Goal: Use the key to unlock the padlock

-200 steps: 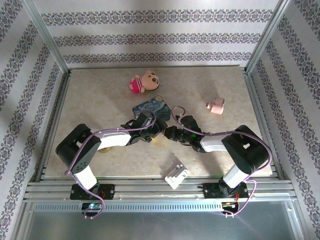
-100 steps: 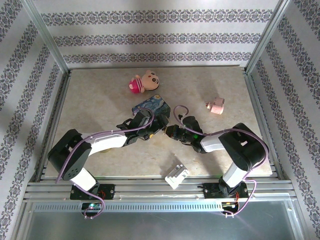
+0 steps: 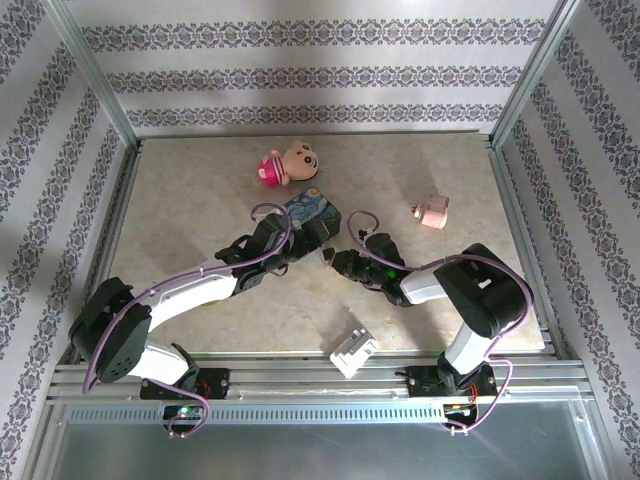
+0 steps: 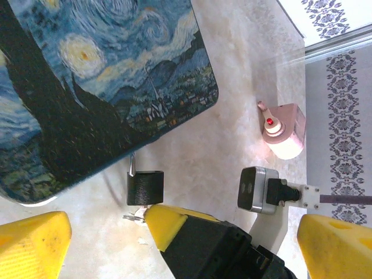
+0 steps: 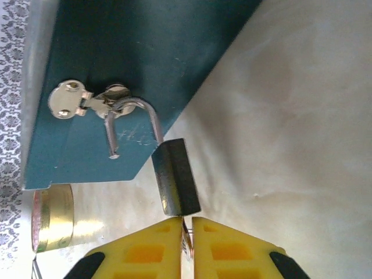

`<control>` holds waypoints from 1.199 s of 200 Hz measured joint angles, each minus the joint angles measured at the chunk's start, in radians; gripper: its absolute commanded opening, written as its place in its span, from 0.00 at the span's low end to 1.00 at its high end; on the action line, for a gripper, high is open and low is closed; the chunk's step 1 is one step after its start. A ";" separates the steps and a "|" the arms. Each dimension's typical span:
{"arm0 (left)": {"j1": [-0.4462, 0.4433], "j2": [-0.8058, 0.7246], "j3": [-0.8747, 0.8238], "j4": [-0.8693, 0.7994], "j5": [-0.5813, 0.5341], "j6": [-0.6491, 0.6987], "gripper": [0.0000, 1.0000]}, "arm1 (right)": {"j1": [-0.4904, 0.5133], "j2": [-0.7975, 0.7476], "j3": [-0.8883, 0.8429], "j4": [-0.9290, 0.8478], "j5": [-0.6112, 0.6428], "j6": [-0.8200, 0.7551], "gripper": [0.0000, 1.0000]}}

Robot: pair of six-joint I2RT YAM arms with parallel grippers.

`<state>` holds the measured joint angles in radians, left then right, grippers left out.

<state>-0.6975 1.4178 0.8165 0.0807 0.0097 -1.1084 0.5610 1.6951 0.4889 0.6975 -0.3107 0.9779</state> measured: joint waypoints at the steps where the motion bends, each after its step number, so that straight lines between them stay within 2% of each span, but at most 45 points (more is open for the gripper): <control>1: 0.001 -0.001 -0.001 0.000 0.000 0.001 0.99 | 0.000 0.000 0.000 -0.001 0.000 0.000 0.16; 48: 0.058 -0.032 -0.007 -0.034 -0.004 0.074 0.99 | 0.007 -0.087 -0.001 -0.117 0.061 -0.024 0.25; 73: 0.079 -0.041 -0.006 -0.064 -0.011 0.122 0.99 | 0.025 -0.163 0.001 -0.200 0.103 -0.062 0.36; 126: 0.142 -0.022 0.084 -0.204 -0.018 0.230 0.99 | 0.142 -0.229 0.160 -0.565 0.300 -0.181 0.58; 170: 0.207 0.044 0.122 -0.273 -0.034 0.273 0.99 | 0.194 -0.184 0.284 -0.732 0.401 -0.238 0.59; 240: 0.244 0.116 0.123 -0.303 -0.048 0.305 0.99 | 0.216 -0.016 0.455 -0.844 0.454 -0.292 0.66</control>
<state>-0.4538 1.5341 0.9394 -0.2218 -0.0387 -0.8036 0.7773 1.6787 0.9436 -0.1467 0.1432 0.6861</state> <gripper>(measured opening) 0.993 0.653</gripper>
